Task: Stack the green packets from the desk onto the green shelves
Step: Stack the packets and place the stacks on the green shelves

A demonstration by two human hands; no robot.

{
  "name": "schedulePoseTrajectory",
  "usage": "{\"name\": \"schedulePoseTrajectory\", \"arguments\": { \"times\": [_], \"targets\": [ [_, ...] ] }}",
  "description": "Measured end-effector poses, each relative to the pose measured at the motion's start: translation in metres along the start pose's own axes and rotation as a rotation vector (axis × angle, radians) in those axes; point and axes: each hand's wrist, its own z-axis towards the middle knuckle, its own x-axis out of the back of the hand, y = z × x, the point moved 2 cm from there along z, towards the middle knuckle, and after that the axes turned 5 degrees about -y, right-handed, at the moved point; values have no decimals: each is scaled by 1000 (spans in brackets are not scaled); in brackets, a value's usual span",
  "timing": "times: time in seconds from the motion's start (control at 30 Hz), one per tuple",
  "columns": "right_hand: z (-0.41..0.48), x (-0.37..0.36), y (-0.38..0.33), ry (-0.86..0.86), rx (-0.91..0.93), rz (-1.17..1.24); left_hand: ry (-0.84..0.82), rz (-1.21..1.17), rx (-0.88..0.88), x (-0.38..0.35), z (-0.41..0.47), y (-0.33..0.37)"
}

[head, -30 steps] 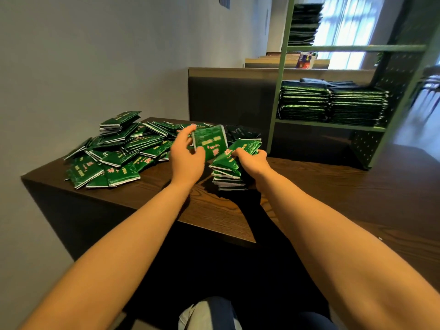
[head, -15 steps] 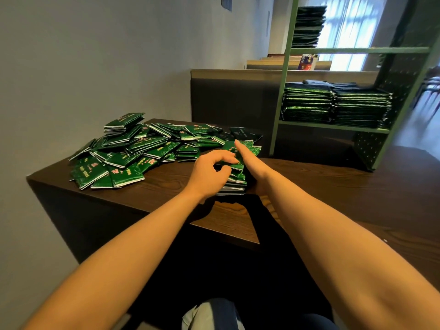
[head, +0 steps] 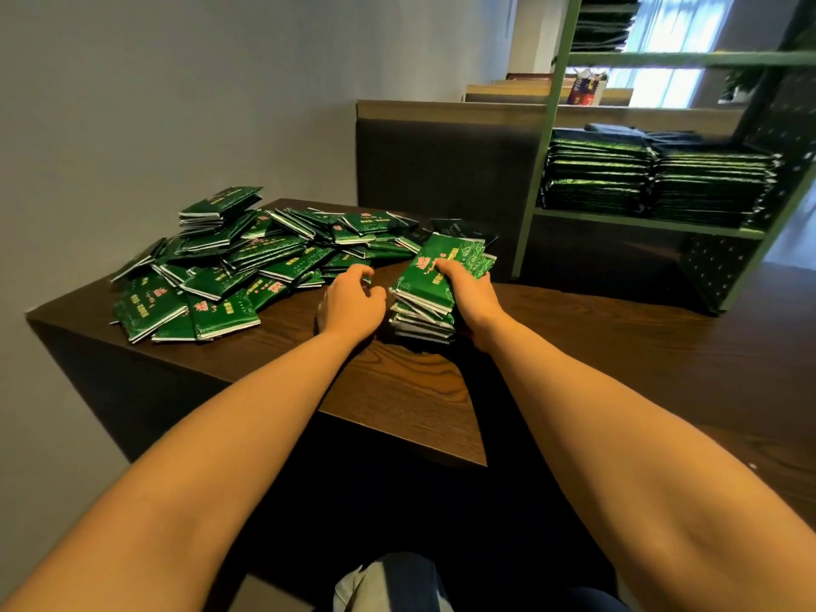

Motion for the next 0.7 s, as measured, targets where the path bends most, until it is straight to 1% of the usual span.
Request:
{"name": "schedulePoseTrajectory", "arguments": {
  "times": [0.1, 0.2, 0.3, 0.4, 0.47, 0.53, 0.6, 0.7],
  "targets": [
    [9, 1, 6, -44, -22, 32, -59, 265, 64, -4, 16, -8],
    [18, 4, 9, -102, -84, 85, -50, 411, 121, -12, 23, -7],
    [20, 5, 8, -149, -63, 73, -87, 567, 140, -18, 25, -7],
    [25, 7, 10, -165, -62, 58, -149, 536, 122, -19, 29, -13],
    [26, 7, 12, -172, -56, 49, -163, 488, 95, -19, 29, -14],
    [27, 8, 13, -179, -44, 43, -125, 489, 58, -18, 27, -12],
    [26, 8, 13, -186, -25, 41, -82, 547, 26, -18, 24, -10],
    [25, 8, 13, -188, -13, 41, -48, 577, 10, -16, 23, -11]
  ]
}}
